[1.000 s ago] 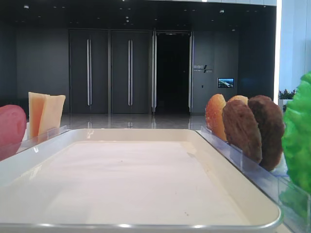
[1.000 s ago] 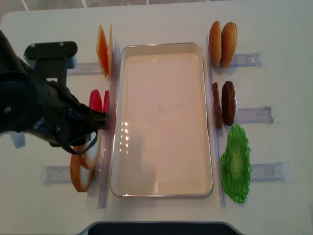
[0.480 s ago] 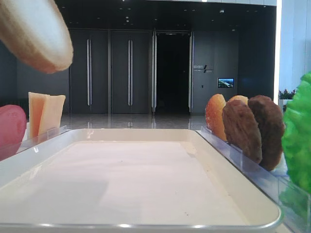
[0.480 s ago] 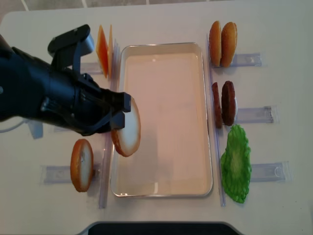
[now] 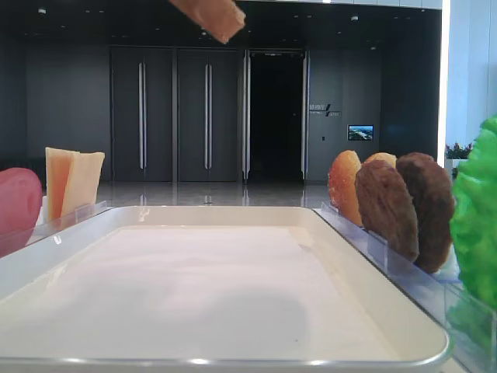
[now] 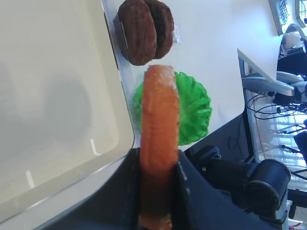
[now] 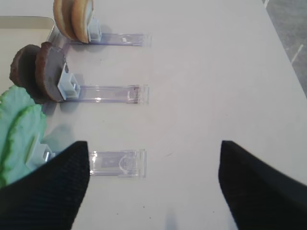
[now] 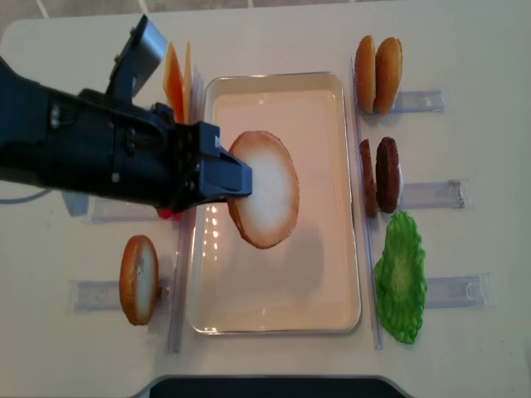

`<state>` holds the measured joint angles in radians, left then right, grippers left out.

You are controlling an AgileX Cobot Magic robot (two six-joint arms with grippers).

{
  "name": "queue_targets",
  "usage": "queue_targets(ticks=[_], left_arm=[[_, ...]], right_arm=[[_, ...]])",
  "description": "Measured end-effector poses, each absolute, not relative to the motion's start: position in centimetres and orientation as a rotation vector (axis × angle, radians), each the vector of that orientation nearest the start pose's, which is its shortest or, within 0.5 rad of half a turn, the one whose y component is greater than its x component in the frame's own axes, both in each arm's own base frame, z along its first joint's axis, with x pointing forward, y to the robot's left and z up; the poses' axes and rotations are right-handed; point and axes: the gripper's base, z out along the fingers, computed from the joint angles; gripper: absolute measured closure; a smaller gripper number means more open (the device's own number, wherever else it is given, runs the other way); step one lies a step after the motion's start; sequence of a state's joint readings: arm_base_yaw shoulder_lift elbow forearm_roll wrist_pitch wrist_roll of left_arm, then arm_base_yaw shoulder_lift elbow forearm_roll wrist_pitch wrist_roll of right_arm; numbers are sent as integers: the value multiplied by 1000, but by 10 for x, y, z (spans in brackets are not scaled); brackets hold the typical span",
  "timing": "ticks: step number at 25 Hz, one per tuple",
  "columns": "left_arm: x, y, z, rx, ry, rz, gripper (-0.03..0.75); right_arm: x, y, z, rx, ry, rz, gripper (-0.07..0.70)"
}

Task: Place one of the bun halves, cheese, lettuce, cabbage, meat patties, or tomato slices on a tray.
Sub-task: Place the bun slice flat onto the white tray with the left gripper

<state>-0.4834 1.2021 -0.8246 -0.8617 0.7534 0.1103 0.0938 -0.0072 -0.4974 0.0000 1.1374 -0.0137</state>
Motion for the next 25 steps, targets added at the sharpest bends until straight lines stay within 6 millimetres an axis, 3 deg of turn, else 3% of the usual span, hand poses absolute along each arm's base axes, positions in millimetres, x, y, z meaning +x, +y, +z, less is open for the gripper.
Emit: queue_targets(ticks=[4,11,25], left_arm=[[181,-146,273,84,2593,-1102,592],[180,-145,260,121,2600,-1075,592],[213,-171,202,156,2669,-1187,595]], right_arm=[[-9,-1,270,-114,2114,48,76],[-9,-1,270,-114,2114,48,76],[-9,-1,270,-114,2114,48,76]])
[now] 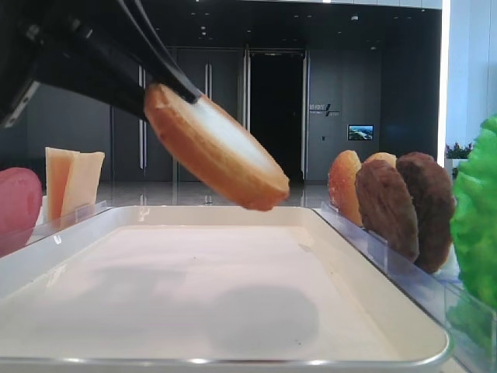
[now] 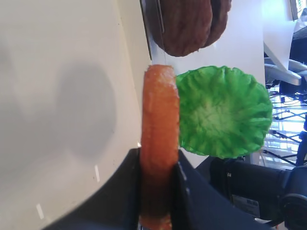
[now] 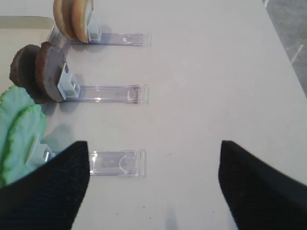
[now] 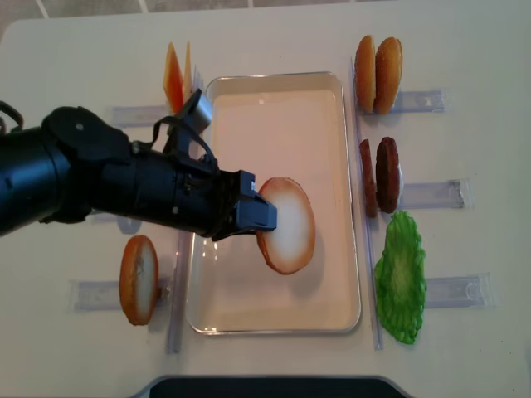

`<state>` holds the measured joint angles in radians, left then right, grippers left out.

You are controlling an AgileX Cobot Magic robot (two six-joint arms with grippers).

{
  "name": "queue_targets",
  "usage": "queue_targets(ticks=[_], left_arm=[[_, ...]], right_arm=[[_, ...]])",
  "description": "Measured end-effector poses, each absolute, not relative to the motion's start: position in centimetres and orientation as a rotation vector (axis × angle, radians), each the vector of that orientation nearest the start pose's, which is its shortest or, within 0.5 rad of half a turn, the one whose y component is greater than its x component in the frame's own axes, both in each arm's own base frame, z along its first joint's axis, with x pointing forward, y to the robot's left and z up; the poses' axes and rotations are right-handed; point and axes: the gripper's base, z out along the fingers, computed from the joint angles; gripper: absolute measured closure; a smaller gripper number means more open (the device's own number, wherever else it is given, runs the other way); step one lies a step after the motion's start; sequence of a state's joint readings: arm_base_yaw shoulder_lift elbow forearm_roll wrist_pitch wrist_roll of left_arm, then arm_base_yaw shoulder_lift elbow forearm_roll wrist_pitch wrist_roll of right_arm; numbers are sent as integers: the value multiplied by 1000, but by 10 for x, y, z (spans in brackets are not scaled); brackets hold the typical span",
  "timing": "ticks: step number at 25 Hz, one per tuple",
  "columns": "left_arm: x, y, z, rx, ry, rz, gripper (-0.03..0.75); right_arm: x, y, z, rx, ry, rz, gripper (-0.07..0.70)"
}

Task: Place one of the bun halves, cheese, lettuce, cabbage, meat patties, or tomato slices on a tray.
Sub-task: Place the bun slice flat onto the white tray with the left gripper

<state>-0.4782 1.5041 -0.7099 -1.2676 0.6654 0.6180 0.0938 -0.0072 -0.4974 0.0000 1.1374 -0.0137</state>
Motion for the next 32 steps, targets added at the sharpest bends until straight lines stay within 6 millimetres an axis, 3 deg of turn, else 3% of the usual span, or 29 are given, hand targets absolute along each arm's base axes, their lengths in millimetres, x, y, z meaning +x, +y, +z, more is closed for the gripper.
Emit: queue_targets(ticks=[11,32], left_arm=[[225,-176,172,84,2729,-1156,595],[233,-174,150,-9,2777,-1078,595]], right_arm=[[-9,-1,270,-114,2114,48,76],[-9,-1,270,-114,2114,48,76]])
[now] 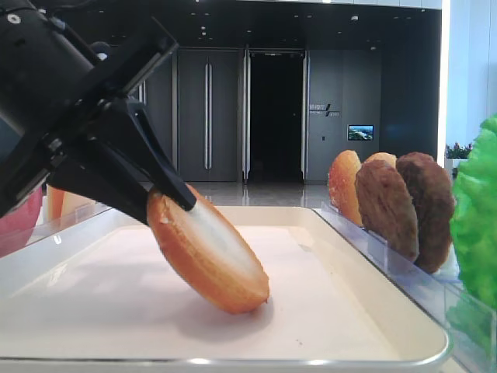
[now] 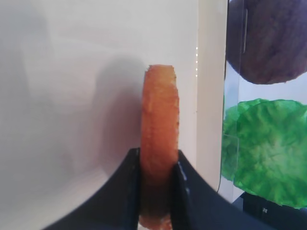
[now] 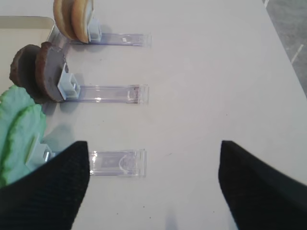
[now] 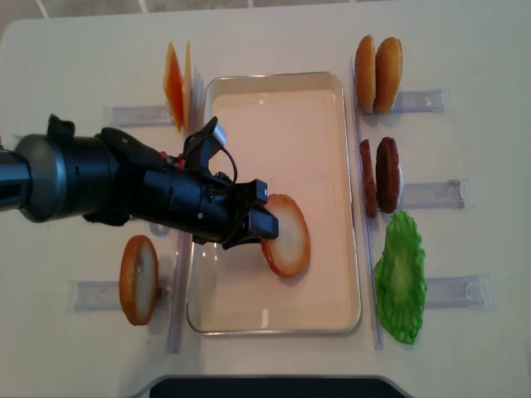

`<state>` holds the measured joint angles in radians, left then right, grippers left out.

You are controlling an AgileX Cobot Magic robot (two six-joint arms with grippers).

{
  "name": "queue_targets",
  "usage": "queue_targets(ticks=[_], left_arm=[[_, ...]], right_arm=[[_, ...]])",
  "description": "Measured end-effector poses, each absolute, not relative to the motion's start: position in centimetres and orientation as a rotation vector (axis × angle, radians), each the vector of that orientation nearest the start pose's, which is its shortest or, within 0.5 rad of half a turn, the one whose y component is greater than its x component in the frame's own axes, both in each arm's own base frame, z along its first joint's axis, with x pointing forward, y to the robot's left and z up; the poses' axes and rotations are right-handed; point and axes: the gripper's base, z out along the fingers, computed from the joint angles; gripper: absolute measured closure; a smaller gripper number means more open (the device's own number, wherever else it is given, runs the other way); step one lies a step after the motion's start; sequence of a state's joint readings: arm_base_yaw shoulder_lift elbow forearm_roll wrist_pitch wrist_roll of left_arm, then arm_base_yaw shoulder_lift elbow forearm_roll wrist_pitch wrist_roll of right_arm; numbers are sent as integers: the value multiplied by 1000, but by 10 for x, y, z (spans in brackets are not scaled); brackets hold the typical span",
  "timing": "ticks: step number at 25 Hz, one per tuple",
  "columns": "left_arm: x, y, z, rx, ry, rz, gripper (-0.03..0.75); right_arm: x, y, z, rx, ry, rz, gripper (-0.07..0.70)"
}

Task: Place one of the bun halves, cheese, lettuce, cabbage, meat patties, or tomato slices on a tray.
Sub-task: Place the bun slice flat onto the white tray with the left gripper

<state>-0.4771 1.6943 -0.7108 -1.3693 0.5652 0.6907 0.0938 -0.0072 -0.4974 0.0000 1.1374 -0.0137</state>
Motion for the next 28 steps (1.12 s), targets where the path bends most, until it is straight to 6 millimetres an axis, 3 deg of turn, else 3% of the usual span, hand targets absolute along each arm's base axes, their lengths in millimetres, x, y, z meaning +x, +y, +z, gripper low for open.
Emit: queue_targets(ticks=[15,18,24,28], left_arm=[[233,-174,150,-9,2777,-1078,591],[233,-174,150,-9,2777,-1078,536],[233,-174,150,-12,2778,-1079,320],[234,-174,150,-44,2784,-1073,246]], right_arm=[[-9,-1,270,-114,2114,48,76],[-9,-1,270,-114,2114,48,76],[-9,-1,270,-114,2114,48,76],[-9,-1,270,-114,2114,48,76]])
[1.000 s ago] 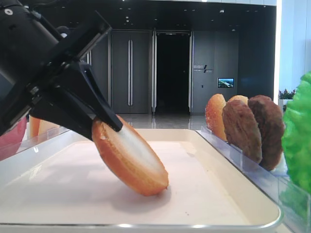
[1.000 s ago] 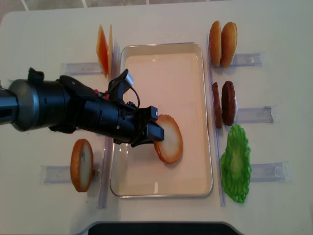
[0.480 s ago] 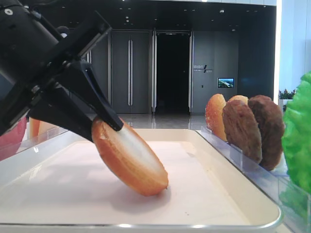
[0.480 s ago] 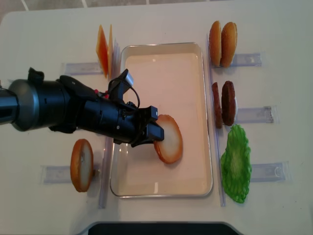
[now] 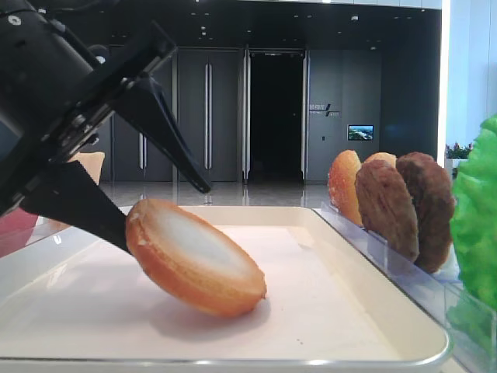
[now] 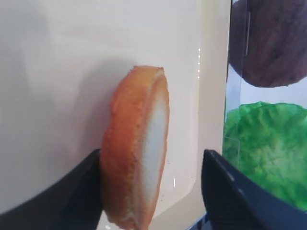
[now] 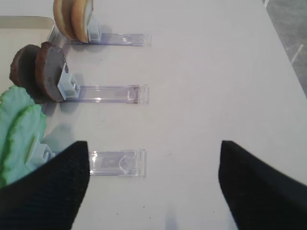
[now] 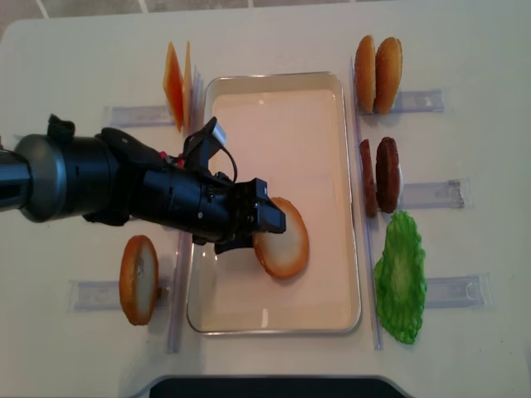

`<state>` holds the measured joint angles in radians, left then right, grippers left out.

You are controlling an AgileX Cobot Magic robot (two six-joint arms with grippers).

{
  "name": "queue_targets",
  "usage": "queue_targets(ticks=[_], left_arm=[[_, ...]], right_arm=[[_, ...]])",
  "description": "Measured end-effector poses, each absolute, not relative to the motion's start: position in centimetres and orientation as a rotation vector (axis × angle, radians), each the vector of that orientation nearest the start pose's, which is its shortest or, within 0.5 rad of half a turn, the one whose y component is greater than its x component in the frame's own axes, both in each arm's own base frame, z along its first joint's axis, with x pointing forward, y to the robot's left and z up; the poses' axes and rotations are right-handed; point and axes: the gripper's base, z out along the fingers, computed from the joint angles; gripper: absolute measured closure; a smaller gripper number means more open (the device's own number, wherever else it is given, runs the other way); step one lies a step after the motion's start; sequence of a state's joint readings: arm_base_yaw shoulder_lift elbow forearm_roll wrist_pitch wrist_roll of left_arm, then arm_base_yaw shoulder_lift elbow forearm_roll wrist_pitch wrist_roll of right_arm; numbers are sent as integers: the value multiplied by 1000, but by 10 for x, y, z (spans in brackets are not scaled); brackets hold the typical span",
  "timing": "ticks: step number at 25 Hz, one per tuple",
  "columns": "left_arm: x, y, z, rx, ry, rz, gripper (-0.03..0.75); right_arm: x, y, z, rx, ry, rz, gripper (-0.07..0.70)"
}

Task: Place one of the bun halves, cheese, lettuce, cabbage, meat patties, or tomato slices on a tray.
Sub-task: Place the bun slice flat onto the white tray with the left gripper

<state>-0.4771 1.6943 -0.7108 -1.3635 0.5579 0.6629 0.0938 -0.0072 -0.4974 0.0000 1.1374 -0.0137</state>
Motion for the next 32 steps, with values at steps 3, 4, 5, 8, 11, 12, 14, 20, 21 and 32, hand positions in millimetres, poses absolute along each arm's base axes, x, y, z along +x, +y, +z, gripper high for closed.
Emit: queue_targets(ticks=[3,4,5,8,11,12,14,20,21,32], left_arm=[[233,-172,149,-69,2802,-1048,235],[233,-172,148,-62,2812,-1034,233],[232,-171,147,-60,2824,-1021,232],[231,-169,145,-61,2854,-980,231],[230,-168,144,-68,2873,-956,229],[230,-167,144,-67,2875,-950,223],[231,-167,144,-68,2875,-943,199],[230,-166,143,-48,2880,-930,143],[230,-166,143,-45,2881,-928,142],[238,-164,170,32,2867,-809,139]], right_arm=[[-9,-1,270,-114,2114,48,76],[-9,-1,270,-114,2114,48,76],[-9,-1,270,-114,2114,48,76],[-9,-1,270,-114,2114,48,76],[-9,-1,270,-114,2114,48,76],[-9,-1,270,-114,2114,48,76],[-9,-1,270,-114,2114,48,76],[-9,-1,270,-114,2114,48,76],[-9,-1,270,-114,2114,48,76],[-9,-1,270,-114,2114,48,76]])
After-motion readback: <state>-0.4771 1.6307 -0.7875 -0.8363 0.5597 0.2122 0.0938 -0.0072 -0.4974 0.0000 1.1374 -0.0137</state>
